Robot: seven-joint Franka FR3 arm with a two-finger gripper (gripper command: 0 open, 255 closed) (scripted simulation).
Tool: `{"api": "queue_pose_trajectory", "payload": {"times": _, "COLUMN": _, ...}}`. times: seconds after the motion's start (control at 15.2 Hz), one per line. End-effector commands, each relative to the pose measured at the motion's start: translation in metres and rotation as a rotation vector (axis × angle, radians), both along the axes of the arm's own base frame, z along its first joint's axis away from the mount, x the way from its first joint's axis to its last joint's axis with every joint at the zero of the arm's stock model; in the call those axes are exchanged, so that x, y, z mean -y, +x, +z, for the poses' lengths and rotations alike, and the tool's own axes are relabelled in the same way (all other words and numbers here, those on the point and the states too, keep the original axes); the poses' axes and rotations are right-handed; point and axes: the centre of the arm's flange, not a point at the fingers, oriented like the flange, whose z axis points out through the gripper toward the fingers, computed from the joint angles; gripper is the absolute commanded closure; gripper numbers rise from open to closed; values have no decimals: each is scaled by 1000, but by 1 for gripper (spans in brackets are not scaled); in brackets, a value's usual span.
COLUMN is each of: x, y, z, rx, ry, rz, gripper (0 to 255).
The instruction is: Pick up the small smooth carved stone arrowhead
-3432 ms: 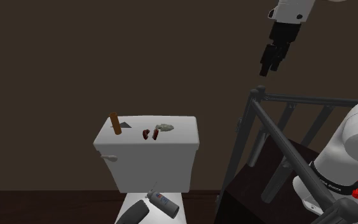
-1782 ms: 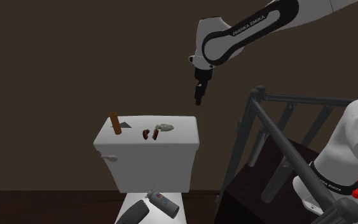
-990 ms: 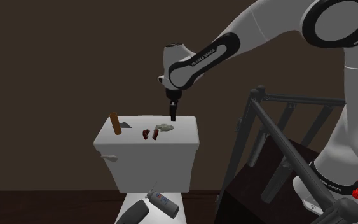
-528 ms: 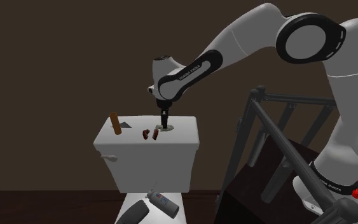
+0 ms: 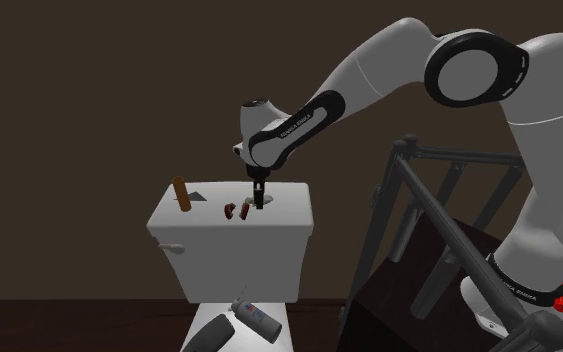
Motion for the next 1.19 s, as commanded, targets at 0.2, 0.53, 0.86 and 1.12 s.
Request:
{"api": "queue_pose_trajectory", "payload": {"times": 0.2, "x": 0, "y": -1, "z": -1, "rx": 0, "ry": 0, "rz": 0, "gripper": 255}}
{"api": "queue_pose_trajectory", "payload": {"times": 0.53, "x": 0, "y": 1, "z": 4, "rx": 0, "ry": 0, "rz": 0, "gripper": 255}}
{"api": "queue_pose_trajectory", "payload": {"times": 0.86, "x": 0, "y": 1, "z": 31, "rx": 0, "ry": 0, "rz": 0, "gripper": 255}}
{"api": "queue_pose_trajectory", "payload": {"times": 1.12, "x": 0, "y": 1, "z": 52, "rx": 0, "ry": 0, "rz": 0, "gripper": 255}}
